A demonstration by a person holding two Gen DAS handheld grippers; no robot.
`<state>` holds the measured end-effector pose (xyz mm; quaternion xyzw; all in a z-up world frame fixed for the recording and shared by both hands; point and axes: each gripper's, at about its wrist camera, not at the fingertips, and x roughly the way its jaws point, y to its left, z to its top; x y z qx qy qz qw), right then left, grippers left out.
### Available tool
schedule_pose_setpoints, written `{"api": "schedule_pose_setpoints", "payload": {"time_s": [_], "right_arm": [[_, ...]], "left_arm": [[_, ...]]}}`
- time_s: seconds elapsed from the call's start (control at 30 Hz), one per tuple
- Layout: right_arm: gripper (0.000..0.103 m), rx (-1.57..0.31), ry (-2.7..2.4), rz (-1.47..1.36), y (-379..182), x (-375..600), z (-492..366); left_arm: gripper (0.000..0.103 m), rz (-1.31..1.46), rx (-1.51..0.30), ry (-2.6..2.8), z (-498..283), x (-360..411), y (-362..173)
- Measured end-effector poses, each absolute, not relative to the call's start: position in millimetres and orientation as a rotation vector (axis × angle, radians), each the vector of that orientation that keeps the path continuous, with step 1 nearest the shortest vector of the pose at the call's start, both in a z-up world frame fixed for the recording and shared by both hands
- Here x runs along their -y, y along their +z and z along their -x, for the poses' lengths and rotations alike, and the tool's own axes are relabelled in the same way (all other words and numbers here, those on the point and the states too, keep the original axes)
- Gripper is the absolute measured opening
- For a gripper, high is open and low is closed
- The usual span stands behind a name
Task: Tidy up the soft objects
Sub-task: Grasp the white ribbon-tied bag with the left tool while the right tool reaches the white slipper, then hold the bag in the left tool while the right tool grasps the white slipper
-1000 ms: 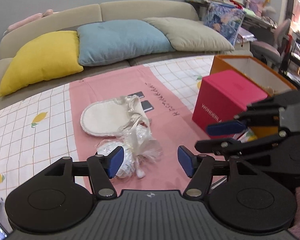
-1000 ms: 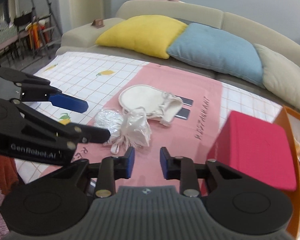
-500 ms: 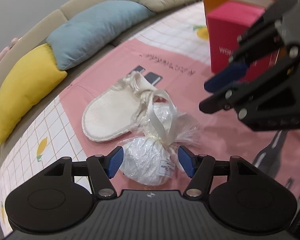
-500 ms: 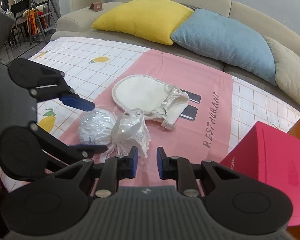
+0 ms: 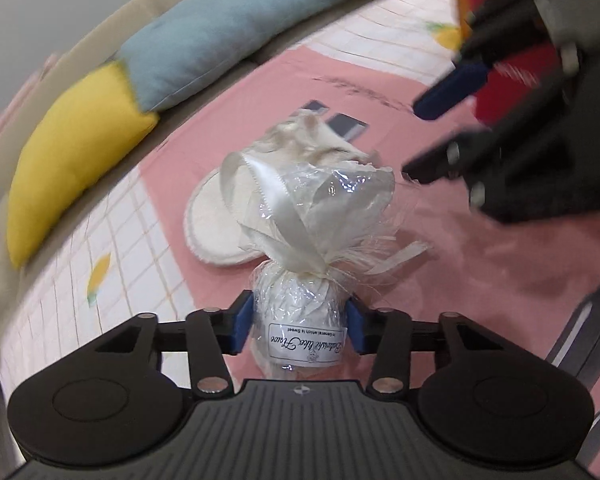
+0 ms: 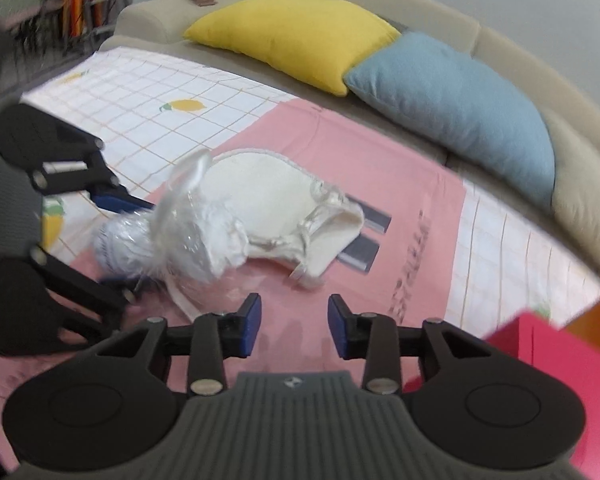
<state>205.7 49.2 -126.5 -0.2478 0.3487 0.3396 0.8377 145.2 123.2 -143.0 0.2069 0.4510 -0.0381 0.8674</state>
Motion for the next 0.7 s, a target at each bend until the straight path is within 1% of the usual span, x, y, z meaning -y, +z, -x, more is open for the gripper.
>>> {"api": "schedule_pose_setpoints", "payload": {"time_s": [0.07,0.23,0.3,0.43,0.63,0.7], "right_arm": [[0.043,-0.687,0.730,0.596,-131,-58,-205],[0.047,-0.568,0.764,0.789,-149,-84,-202],[0.050,-0.511,0.782,0.868,-158,-93,-200],[0.050,-0.488,0.843,0.945,-169,-105,-202],[0.045,-0.480,0.852,0.976,-176,-113,-215],[0.038,-0.539,0.849,0.916,-173,-113,-225]], "left_arm": [[0.050,-0.317,-0.948,-0.017,-145,-135,-132],[0.050,-0.060,-0.978,0.117,-147,-166,-115],[0.050,-0.001,-0.985,0.157,-147,-175,-114],[0.050,0.063,-0.989,0.178,-148,-184,-113],[0.050,0.109,-0.986,0.185,-143,-188,-111],[0.050,0.128,-0.990,0.189,-144,-185,-112]]}}
